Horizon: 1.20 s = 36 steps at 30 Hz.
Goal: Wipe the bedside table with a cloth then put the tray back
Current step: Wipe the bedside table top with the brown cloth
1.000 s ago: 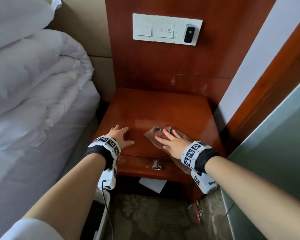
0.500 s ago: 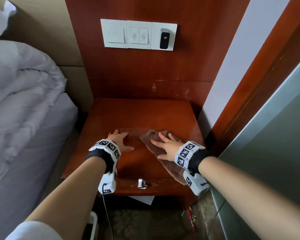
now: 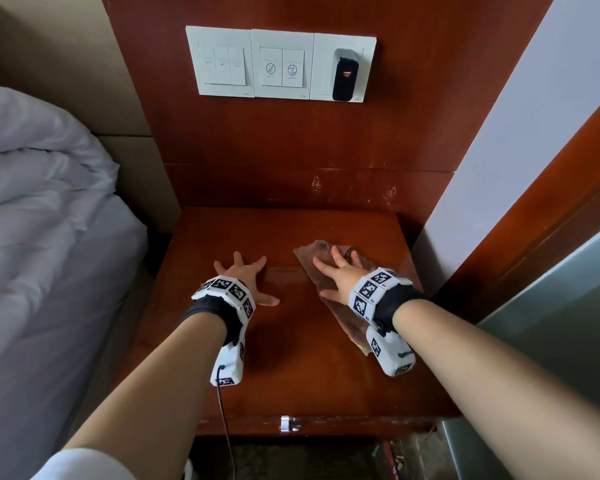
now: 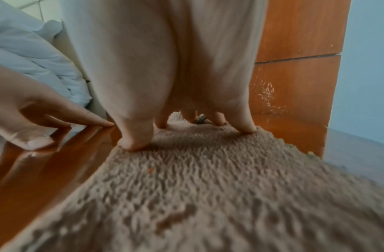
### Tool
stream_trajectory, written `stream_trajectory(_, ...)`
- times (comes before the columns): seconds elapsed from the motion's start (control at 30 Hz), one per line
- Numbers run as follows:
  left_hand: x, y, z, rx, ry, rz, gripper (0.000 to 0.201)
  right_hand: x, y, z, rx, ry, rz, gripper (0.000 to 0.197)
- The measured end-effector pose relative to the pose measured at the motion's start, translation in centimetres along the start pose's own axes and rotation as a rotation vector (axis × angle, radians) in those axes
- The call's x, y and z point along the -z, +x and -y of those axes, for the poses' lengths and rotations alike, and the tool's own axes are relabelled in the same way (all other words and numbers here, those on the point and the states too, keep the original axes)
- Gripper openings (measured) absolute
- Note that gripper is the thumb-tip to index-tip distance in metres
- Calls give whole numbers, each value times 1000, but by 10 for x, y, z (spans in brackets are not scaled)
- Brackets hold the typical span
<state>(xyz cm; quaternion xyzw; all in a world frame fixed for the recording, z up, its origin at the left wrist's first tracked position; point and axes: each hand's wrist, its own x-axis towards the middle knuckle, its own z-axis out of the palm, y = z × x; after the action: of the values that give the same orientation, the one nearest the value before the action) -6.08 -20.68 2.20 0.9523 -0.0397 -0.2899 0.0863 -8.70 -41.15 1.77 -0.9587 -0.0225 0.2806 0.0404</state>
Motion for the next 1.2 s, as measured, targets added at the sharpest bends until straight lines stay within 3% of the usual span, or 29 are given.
stream_trajectory(0.33,21,50,-6,42,-53,-12,106,40,63,-11,-40,28,-9,70)
stream_trajectory(0.67,26,69,-8,52,-49,-24,108,58,91,-17,-67,41,-59,70)
stream_trajectory(1.2,30,81,-6,27,91,-18,113,44,46,-7,-28,-64,9,72)
